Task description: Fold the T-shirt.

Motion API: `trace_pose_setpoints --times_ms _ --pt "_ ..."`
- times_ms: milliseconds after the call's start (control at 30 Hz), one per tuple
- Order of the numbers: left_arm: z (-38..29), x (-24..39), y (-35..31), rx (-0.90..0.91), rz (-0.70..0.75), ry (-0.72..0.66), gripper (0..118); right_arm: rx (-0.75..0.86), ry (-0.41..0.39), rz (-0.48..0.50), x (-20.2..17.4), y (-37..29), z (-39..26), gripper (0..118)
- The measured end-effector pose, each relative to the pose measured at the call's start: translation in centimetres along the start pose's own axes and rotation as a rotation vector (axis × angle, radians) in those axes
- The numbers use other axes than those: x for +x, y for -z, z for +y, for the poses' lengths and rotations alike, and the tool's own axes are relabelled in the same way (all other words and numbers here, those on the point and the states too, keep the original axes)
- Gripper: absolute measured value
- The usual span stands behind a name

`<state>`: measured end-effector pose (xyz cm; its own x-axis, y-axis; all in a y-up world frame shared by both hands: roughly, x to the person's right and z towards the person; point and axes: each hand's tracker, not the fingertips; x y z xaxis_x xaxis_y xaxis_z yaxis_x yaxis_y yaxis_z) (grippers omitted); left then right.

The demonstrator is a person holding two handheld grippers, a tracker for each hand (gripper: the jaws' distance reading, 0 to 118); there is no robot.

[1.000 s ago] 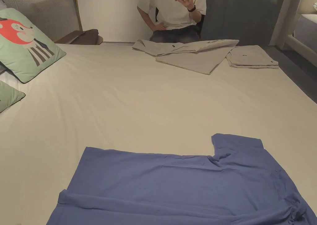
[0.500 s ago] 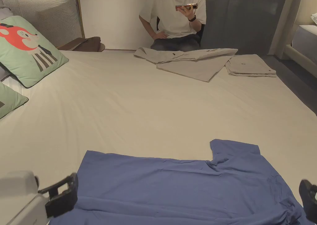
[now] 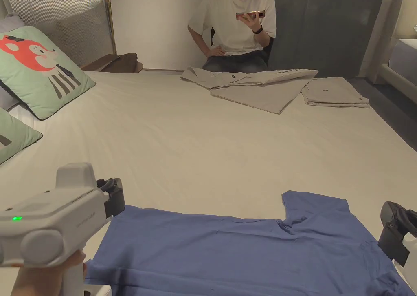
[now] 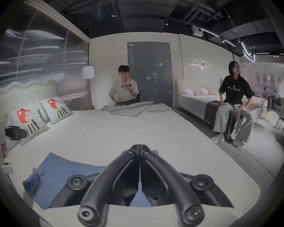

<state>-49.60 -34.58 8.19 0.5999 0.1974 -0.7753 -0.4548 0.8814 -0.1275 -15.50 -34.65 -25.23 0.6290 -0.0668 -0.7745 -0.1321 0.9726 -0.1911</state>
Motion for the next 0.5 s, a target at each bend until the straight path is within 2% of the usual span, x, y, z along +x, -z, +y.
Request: trace_pose_setpoints --times_ms 167,200,233,267,300,500 --pt "1.2 -2.3 7.9 -0.198 0.035 -0.032 3 -0.048 0.006 -0.008 0.2 1.6 -0.6 0" --pt "1.2 -2.9 9.3 -0.231 0.05 -0.04 16 -0.053 0.005 -0.011 0.3 1.9 -0.8 0" --pt "1.2 -3.5 10.6 -0.261 0.066 -0.057 46 -0.06 0.005 -0.013 0.4 2.3 -0.9 0" --pt "1.0 -4.1 12.4 -0.32 0.097 -0.061 90 -0.071 0.004 -0.018 0.5 2.5 -1.1 0" --pt "0.6 -4.7 13.7 -0.36 0.118 -0.069 109 -0.078 0.003 -0.025 0.6 2.8 -1.3 0" --pt "-1.2 -6.2 17.9 -0.448 0.161 -0.109 107 -0.13 -0.002 -0.049 1.5 4.3 -2.5 0"
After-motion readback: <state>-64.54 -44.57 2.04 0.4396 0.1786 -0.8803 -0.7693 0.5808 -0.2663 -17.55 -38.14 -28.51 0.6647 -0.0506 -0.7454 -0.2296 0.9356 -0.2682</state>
